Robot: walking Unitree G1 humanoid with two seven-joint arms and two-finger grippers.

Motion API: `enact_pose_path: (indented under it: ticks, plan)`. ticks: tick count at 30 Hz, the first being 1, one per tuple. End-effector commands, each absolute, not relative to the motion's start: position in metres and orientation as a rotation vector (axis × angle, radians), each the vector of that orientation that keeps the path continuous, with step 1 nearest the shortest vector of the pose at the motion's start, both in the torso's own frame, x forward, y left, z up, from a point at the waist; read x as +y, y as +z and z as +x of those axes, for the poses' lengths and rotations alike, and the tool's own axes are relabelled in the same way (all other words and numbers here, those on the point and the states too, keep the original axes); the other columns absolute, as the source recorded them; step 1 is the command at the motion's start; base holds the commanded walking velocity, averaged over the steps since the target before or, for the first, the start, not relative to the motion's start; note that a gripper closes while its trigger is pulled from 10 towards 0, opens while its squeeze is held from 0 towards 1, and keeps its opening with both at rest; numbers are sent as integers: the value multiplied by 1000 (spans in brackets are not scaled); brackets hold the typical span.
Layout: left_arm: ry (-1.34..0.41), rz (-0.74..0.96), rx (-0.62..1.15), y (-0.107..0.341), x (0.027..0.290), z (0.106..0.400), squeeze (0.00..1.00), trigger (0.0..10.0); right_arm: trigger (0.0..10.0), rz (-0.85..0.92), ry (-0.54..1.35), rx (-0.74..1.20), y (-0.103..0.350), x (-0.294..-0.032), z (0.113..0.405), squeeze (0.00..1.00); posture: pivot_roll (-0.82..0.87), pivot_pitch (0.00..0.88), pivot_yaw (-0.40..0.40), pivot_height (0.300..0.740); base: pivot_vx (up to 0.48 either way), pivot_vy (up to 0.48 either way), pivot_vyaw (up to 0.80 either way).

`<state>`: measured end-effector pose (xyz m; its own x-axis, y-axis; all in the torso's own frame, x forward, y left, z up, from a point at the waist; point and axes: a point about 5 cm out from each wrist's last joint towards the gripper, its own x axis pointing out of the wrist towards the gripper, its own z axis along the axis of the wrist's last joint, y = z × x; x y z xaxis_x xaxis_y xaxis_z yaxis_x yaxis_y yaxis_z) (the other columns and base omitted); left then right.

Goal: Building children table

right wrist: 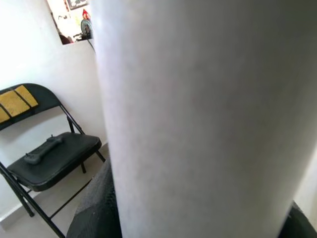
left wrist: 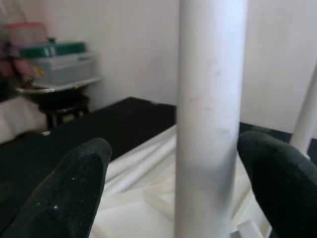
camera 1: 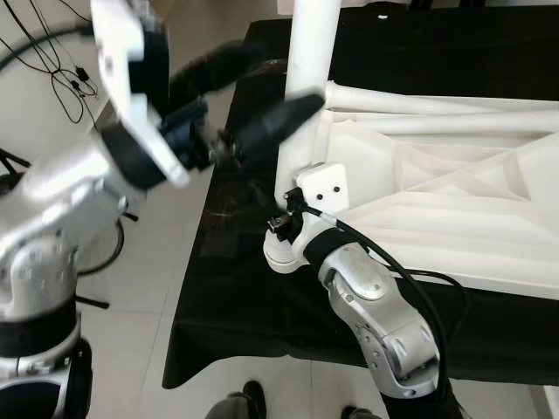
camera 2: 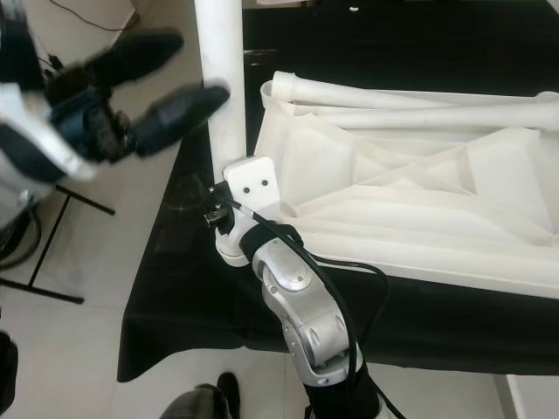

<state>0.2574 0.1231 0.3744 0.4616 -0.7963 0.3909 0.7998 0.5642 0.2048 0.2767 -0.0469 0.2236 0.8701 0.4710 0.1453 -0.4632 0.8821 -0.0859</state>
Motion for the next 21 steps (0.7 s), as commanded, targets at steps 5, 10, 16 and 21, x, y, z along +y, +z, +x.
enact_pose_path:
  ticks: [5,10,16,21]
  plan:
    - [-950,-45,-365,374,127,278,0,10000,10000,-101,471,4,186,-51,283,0,41,265,124,740,0,0,0]
    - [-1052,-97,-269,374,122,287,0,10000,10000,-195,585,-90,195,-38,280,0,36,258,133,740,0,0,0]
    - [-1131,-23,-186,368,119,283,0,10000,10000,-260,647,-146,201,-31,285,0,31,243,132,740,0,0,0]
    - [-1126,64,-173,367,122,278,0,10000,10000,-300,686,-175,205,-27,291,0,30,236,132,740,0,0,0]
